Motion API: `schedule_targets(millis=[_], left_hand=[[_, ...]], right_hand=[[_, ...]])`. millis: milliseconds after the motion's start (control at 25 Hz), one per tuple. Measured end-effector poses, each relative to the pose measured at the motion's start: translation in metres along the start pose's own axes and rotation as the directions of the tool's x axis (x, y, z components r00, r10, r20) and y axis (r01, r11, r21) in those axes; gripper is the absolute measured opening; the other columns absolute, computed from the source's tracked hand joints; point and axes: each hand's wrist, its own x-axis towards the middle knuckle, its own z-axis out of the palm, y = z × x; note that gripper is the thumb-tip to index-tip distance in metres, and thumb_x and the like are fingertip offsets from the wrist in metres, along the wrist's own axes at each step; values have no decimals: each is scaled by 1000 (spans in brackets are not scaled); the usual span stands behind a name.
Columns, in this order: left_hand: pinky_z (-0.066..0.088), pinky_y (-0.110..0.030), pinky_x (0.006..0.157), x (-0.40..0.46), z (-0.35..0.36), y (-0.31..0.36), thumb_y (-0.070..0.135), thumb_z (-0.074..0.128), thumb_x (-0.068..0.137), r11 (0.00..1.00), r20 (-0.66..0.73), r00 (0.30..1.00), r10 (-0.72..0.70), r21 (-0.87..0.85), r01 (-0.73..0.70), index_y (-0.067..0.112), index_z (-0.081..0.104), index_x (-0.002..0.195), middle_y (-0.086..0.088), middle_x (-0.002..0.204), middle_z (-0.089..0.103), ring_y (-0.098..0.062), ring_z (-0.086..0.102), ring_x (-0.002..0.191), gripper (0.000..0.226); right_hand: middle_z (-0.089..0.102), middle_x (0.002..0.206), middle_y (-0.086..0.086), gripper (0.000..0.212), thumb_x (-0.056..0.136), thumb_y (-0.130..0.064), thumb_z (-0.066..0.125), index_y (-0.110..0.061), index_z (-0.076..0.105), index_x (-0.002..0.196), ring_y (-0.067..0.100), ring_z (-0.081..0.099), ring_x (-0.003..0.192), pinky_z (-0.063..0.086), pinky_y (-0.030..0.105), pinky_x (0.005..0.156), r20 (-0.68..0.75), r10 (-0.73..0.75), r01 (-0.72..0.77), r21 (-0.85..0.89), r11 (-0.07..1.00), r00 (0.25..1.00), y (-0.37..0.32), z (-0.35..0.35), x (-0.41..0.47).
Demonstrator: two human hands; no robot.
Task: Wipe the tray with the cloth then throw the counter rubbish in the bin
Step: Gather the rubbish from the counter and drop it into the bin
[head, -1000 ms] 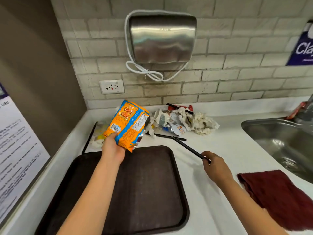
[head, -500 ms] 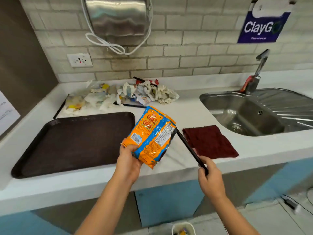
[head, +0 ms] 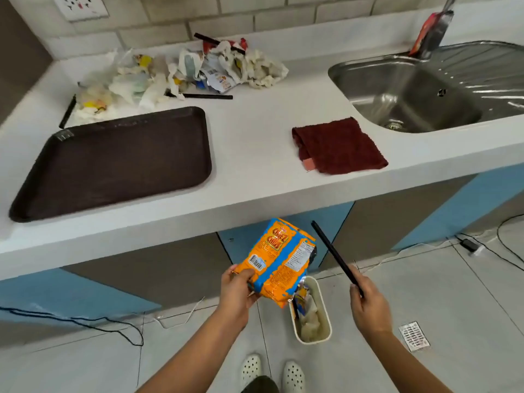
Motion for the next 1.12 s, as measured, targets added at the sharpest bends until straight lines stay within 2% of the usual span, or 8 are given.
schedule_targets(millis=[160,280,440,520,640,760,1000,1120], left_hand=[[49,-31,56,24,-22,-46,-1,52,86,986,-181,978,-100,117,122,4,40,130,-18,92,57,-24,57,69,46],[51,-35,59,41,-26,-74,-6,55,84,973,-266,951,-155,123,193,5,41,115,-26,107,56,-31,59,78,35],[50,-36,57,73,-22,-115,-8,57,83,947,-291,944,-157,228,227,12,38,107,-26,110,55,-35,58,86,37],[50,-35,57,91,-18,-131,-9,55,84,930,-261,957,-128,303,207,18,36,111,-18,102,56,-34,59,83,43],[55,-39,66,121,-10,-152,-10,54,85,893,-170,981,-98,421,162,24,38,113,-6,89,60,-26,62,77,46],[55,-43,73,155,-4,-176,-7,55,86,859,-124,990,-70,496,123,20,45,109,-9,95,62,-27,62,82,37],[53,-49,85,203,6,-219,-3,51,91,771,-40,997,-59,633,71,24,45,110,-9,109,57,-30,60,97,33],[52,-50,89,219,14,-234,-6,47,91,732,0,997,-83,679,61,24,45,115,-9,111,56,-31,60,103,39]], right_hand=[[57,126,5,57,85,1,45,-26,42,136,27,60,103,49,37,79,288,300,-276,-119,954,910,57,26,-43],[43,125,9,67,81,10,41,-19,34,141,28,56,105,46,35,92,455,414,-360,-203,910,789,84,50,-62],[40,110,7,66,84,8,40,-22,32,142,25,52,89,44,29,88,480,543,-461,-288,839,689,115,95,-68],[53,109,13,65,86,6,39,-26,32,142,28,55,92,43,27,78,464,590,-531,-265,804,661,129,118,-65],[59,97,14,60,89,3,40,-29,36,140,27,55,74,45,28,65,422,666,-666,-173,725,615,151,152,-60],[58,95,13,56,90,0,39,-26,38,140,23,55,64,46,29,60,434,720,-744,-151,651,542,172,181,-54],[55,128,16,54,91,-1,39,-20,35,141,31,58,107,38,21,68,496,740,-758,-221,614,455,205,220,-45],[56,121,16,56,88,3,37,-16,37,140,18,55,72,39,13,43,515,743,-776,-212,595,429,220,234,-39]])
